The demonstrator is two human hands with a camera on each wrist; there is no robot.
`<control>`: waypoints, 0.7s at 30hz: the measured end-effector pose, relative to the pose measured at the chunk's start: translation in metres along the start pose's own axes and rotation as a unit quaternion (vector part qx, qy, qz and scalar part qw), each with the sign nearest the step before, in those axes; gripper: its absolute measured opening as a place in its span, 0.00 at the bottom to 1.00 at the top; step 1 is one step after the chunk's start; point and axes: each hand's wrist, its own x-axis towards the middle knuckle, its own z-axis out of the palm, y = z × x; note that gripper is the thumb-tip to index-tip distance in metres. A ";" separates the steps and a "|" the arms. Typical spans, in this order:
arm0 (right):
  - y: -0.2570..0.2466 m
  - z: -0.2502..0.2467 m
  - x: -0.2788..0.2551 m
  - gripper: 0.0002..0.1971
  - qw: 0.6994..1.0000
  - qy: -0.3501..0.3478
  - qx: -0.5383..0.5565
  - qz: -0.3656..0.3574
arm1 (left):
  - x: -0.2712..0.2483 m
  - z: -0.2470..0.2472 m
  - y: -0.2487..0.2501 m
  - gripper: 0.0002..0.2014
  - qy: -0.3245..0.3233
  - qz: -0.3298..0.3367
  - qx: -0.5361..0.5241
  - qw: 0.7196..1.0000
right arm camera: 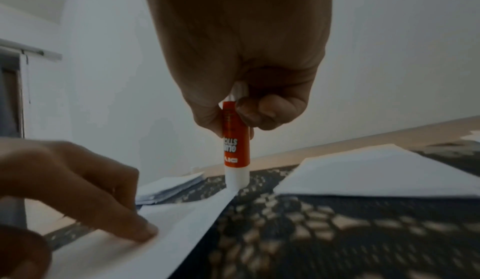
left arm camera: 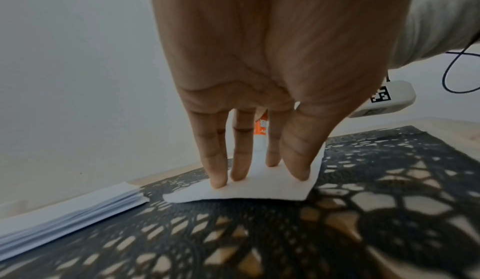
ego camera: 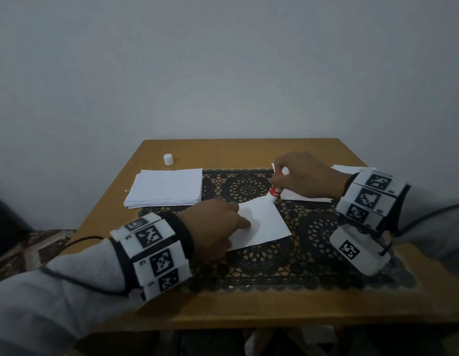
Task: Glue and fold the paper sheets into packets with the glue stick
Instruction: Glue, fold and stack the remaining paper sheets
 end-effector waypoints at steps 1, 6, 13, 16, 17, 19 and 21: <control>-0.001 -0.004 0.001 0.11 1.000 0.015 0.002 0.000 | 0.003 -0.001 0.000 0.28 0.001 0.001 0.009 1.000; -0.008 -0.017 0.003 0.11 0.999 0.035 0.008 -0.007 | 0.017 -0.002 0.002 0.28 -0.004 0.001 0.037 0.999; -0.015 0.008 0.000 0.09 0.999 -0.026 -0.012 -0.027 | 0.019 0.001 0.001 0.28 -0.008 -0.002 0.040 0.999; -0.013 0.012 0.000 0.09 0.999 -0.030 0.000 -0.027 | 0.019 0.002 0.000 0.27 -0.006 0.000 0.043 0.999; -0.012 0.013 0.000 0.09 0.999 -0.028 0.002 -0.032 | 0.019 0.002 0.000 0.27 -0.006 0.000 0.044 0.999; -0.011 0.014 -0.001 0.10 0.998 -0.026 0.005 -0.049 | 0.019 0.003 0.000 0.28 -0.006 -0.002 0.045 0.999; -0.012 0.015 -0.001 0.11 0.998 -0.028 0.001 -0.060 | 0.019 0.004 -0.001 0.28 -0.005 -0.005 0.043 0.999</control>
